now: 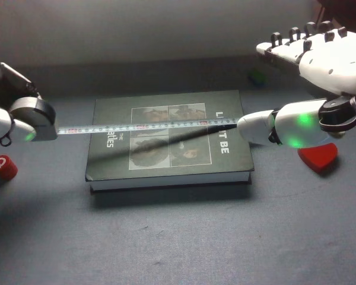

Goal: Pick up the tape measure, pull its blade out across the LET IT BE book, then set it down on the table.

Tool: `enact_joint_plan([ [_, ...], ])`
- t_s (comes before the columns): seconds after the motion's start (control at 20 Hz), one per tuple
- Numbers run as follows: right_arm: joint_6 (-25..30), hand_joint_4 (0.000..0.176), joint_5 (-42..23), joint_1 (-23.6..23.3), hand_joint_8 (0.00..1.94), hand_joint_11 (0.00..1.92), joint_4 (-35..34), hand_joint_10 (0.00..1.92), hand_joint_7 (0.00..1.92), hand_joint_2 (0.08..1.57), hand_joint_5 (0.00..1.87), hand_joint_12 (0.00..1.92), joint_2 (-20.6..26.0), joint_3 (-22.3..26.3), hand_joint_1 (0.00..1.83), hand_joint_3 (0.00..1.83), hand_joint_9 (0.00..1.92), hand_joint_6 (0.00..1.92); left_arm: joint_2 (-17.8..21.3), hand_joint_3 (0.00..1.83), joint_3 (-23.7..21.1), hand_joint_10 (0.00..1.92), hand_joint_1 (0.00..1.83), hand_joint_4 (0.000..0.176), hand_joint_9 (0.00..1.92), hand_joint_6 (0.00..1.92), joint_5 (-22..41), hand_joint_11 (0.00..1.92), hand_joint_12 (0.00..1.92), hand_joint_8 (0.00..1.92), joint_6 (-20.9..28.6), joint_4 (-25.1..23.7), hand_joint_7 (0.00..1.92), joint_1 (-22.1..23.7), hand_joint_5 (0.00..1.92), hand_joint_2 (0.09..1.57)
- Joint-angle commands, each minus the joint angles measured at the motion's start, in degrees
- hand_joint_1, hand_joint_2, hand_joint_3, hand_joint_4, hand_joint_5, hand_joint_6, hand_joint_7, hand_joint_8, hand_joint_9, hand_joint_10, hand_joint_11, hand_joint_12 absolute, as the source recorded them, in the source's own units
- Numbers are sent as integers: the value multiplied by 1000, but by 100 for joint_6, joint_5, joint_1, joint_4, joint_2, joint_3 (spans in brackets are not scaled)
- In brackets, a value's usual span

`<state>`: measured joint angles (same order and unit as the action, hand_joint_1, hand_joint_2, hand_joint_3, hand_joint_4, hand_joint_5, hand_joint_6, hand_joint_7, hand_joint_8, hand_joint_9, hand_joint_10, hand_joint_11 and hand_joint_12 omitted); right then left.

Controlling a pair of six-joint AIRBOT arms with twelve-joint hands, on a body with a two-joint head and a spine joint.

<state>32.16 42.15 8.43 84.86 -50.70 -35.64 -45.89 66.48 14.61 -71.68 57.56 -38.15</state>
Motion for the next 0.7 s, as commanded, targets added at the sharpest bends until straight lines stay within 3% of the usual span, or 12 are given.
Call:
enact_joint_plan([
  [0.0, 43, 15, 49, -49, 3, 0, 411, 0, 31, 1039, 0, 438, 40, 7, 67, 4, 0, 0, 52, 0, 19, 1300, 1372, 0, 855, 984, 456, 765, 1202, 975, 79, -57, 1021, 10, 875, 1127],
  [0.65, 140, 15, 2, -35, 0, 0, 618, 0, 29, 1040, 0, 410, 40, 7, 77, 2, 0, 0, 33, 0, 282, 1290, 1372, 0, 867, 968, 449, 742, 1186, 996, 874, -661, 1000, -455, 891, 1125],
])
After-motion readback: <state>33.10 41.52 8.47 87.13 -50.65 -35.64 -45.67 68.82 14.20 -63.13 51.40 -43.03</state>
